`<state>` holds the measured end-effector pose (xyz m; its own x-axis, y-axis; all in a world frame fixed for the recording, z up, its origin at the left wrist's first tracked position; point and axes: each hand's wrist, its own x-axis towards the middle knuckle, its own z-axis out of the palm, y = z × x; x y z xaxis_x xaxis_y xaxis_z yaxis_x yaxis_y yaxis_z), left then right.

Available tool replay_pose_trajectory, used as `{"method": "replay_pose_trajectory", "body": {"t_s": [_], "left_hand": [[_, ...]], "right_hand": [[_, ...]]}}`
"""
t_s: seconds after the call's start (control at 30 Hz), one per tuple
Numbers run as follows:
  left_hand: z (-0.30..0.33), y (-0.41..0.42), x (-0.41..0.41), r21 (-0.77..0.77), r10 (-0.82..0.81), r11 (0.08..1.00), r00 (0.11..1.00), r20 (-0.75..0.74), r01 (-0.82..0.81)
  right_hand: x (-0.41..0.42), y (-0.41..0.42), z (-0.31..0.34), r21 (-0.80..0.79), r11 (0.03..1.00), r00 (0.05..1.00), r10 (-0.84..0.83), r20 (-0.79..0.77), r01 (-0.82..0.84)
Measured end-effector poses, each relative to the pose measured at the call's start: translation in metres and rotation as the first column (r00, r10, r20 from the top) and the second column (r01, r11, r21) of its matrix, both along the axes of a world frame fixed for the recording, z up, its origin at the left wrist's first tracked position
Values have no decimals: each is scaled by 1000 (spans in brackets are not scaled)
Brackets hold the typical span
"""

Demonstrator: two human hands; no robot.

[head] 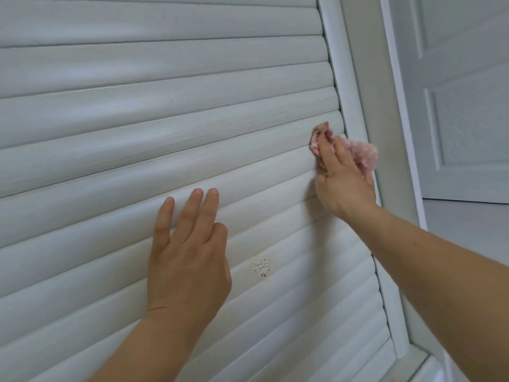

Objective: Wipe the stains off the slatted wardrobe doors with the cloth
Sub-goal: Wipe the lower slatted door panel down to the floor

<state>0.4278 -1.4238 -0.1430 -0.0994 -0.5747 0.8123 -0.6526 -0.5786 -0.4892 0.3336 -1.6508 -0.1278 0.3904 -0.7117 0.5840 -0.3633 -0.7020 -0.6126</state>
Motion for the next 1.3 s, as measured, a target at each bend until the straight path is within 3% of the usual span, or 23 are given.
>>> {"method": "replay_pose_trajectory", "body": {"t_s": [0.17, 0.33, 0.47, 0.63, 0.83, 0.97, 1.07, 1.3], "left_hand": [[-4, -1, 3, -9, 4, 1000, 1000, 11, -4], [-12, 9, -4, 18, 27, 999, 999, -39, -26], [-30, 26, -7, 90, 61, 994, 998, -30, -58], [-37, 29, -12, 127, 76, 989, 996, -51, -69], [-35, 24, -15, 136, 100, 987, 992, -74, -90], [-42, 35, -13, 141, 112, 985, 991, -74, -101], [-47, 47, -11, 138, 111, 985, 990, -82, -99], [-52, 67, -5, 114, 114, 988, 989, -94, -103]], "right_hand": [[8, 16, -3, 113, 992, 987, 42, 153, -59], [18, 81, -53, 101, 988, 990, 109, 94, -118], [27, 133, -93, -145, 981, 985, 140, 98, -125], [13, 119, -93, -216, 955, 977, 212, 5, -206], [-4, 48, -78, 127, 975, 983, 174, 62, -181], [4, 64, -75, 198, 961, 976, 166, 139, -192], [12, 96, -79, 111, 972, 976, 197, 92, -207], [36, 164, -121, -282, 937, 975, 221, 20, -207]]}}
